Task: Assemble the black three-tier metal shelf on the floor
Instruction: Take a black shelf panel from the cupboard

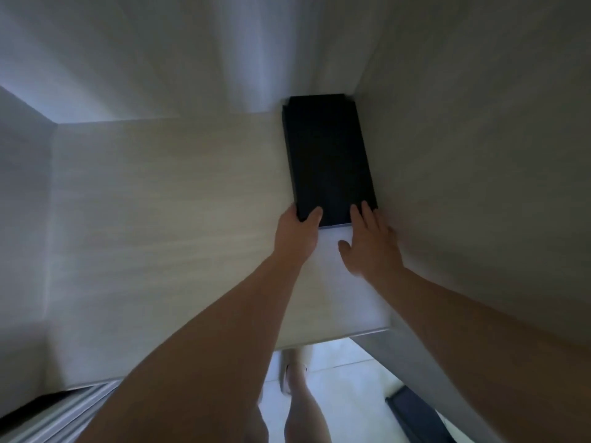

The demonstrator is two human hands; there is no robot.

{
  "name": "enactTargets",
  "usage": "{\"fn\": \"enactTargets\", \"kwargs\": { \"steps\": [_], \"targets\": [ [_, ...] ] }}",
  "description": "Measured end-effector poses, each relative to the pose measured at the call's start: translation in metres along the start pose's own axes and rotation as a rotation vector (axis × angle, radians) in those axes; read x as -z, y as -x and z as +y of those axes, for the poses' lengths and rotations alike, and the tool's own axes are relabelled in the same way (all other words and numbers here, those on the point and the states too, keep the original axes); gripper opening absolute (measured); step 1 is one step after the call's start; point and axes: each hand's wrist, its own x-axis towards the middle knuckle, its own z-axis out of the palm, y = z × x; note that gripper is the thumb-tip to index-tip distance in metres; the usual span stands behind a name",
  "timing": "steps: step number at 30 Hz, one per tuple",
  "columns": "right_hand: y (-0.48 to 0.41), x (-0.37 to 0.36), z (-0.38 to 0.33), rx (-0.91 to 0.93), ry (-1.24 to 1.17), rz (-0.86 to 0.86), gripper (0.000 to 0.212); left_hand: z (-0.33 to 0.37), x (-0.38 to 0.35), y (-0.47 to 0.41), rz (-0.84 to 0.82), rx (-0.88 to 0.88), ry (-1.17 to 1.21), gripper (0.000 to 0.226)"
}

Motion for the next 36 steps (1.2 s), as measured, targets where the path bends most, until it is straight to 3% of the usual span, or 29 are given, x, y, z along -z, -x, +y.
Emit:
{"fn": "enactTargets", "kwargs": {
  "steps": [5,14,18,20,21,30,36],
  "targets": [
    [-0.005,0.000,0.000,0.005,0.010,-0.031,0.080,0.016,-0.004,-0.005,0.004,0.158,0.253,0.031],
    [0.000,0.011,0.000,0.005,-0.032,-0.071,0.076,0.029,0.009,-0.013,0.037,0.238,0.299,0.014],
    [0.007,0.016,-0.001,-0.003,-0.092,-0.068,0.074,0.033,0.015,-0.012,-0.040,0.251,0.287,0.052],
    [0.013,0.020,-0.003,-0.007,-0.137,-0.076,0.072,0.035,0.021,-0.013,-0.092,0.245,0.257,0.026],
    [0.016,0.022,-0.003,-0.011,-0.174,-0.081,0.070,0.038,0.025,-0.009,-0.105,0.251,0.252,0.014],
    [0.064,0.043,-0.011,-0.187,-0.908,0.075,0.063,0.034,0.068,0.049,-0.151,0.313,0.360,0.025],
    [0.112,0.048,-0.015,-0.348,-1.228,0.004,0.071,0.010,0.115,0.111,-0.246,0.360,0.408,0.022]
  ]
}}
